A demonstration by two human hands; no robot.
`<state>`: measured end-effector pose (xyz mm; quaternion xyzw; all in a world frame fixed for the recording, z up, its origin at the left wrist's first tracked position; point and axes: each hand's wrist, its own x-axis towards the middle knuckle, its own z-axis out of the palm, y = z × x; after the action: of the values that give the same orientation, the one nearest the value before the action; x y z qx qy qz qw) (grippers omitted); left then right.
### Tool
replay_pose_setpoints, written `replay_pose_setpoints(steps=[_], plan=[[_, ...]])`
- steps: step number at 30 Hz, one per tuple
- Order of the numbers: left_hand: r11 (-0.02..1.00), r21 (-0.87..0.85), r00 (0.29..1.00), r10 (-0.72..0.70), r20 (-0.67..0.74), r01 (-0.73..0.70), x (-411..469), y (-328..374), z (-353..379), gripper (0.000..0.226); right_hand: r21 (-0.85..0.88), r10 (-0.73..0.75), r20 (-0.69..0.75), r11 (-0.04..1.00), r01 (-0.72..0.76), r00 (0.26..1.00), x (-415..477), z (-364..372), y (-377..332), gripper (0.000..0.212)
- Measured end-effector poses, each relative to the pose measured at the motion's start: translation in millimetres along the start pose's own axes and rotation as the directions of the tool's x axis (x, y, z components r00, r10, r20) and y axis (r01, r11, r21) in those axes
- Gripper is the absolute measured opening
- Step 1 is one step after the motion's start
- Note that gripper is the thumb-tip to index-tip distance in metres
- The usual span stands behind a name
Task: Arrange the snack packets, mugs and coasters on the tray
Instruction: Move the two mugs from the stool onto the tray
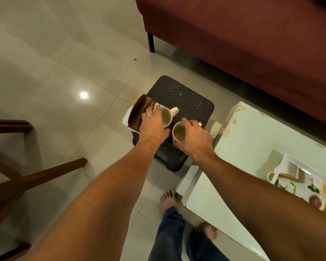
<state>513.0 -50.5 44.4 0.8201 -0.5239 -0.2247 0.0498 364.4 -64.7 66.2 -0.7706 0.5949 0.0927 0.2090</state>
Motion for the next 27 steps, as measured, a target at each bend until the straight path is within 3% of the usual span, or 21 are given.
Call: replay_pose_setpoints(steps=[15,20,27], plan=[[1.000,-0.002,0.992,0.021,-0.127,-0.021,-7,11,5,0.093,0.091,0.016,-0.030,0.996,-0.013,0.999,-6,-12,23,0.088],[0.996,0.000,0.991,0.093,-0.093,-0.094,-39,58,1,0.093,0.131,0.096,-0.088,0.988,-0.084,0.992,-48,-44,100,0.089],[0.956,-0.006,0.955,0.294,-0.035,-0.294,-112,183,36,0.091,0.131,0.275,-0.147,0.958,-0.257,0.950,-121,-93,260,0.080]])
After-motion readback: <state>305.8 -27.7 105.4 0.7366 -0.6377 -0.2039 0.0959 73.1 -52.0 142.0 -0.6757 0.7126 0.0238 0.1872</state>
